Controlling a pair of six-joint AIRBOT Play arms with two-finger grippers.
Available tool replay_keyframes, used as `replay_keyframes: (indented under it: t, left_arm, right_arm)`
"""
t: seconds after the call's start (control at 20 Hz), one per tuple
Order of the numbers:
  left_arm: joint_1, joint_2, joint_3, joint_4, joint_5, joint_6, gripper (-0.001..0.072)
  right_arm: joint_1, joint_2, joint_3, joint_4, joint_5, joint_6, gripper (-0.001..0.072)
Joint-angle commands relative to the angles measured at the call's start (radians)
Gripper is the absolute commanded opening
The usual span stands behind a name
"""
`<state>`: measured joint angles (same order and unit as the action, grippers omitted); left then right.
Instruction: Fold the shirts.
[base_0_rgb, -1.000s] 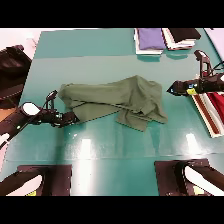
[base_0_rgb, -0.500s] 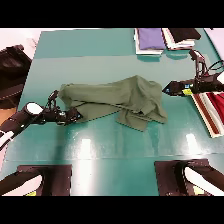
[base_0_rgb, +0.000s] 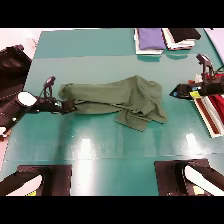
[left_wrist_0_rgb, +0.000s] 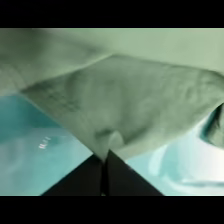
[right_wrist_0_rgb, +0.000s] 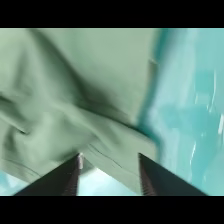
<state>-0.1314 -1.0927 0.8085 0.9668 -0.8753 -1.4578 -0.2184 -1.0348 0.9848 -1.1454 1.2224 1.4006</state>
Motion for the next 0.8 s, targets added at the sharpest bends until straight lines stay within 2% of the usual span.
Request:
replay_keyframes:
  t: [0.0,0.35,0.4,0.5,0.65,0.75]
  left_arm:
    - [0.0,0.051,0.093,0.086,-0.104,0.0,0.0021]
    - [0.0,0.051,0.101,0.085,-0.168,-0.014,0.0021]
    - [0.0,0.051,0.101,0.086,-0.172,-0.029,0.0021]
    - [0.0,0.051,0.101,0.085,-0.173,-0.035,0.0021]
    - [0.0,0.051,0.101,0.085,-0.172,-0.035,0.0021]
    - [0.0,0.051,0.101,0.084,-0.172,-0.035,0.0021]
  right_arm:
    - [-0.097,-0.025,-0.09,-0.019,0.029,-0.045,0.0529]
    - [-0.098,-0.278,-0.167,0.28,-0.156,-0.212,0.0495]
    - [-0.079,-0.31,-0.167,0.296,-0.174,-0.221,0.0493]
    - [-0.04,-0.35,-0.167,0.298,-0.209,-0.227,0.0437]
    - [-0.011,-0.349,-0.167,0.303,-0.264,-0.232,0.0421]
    - [-0.012,-0.33,-0.167,0.309,-0.287,-0.234,0.0265]
